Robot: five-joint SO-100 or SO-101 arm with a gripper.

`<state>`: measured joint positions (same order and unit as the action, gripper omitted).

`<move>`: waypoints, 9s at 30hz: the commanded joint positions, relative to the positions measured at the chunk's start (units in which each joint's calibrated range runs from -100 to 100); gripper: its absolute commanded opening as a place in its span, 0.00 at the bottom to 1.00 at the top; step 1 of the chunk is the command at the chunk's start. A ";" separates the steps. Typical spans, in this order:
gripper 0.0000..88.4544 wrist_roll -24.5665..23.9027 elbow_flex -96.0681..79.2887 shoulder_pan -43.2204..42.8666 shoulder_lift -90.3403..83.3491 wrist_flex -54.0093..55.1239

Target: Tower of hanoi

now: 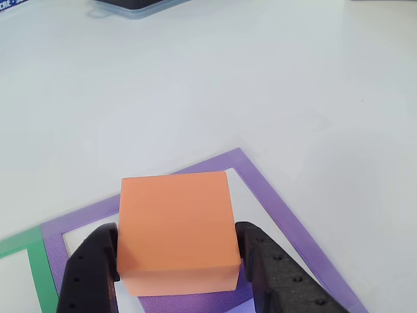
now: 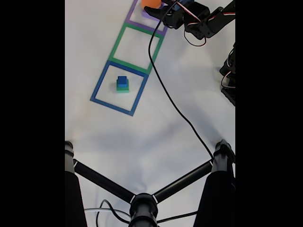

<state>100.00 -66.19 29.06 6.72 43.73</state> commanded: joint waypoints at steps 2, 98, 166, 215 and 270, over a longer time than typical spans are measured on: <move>0.16 0.00 1.54 -0.65 -0.71 -0.06; 0.22 0.00 -12.18 -22.23 1.70 11.35; 0.26 0.00 10.54 -40.30 -66.09 -91.68; 0.26 0.00 -2.91 -49.30 -4.15 3.90; 0.04 0.00 0.54 -51.82 1.38 3.42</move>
<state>99.80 -67.23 -21.96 9.24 47.61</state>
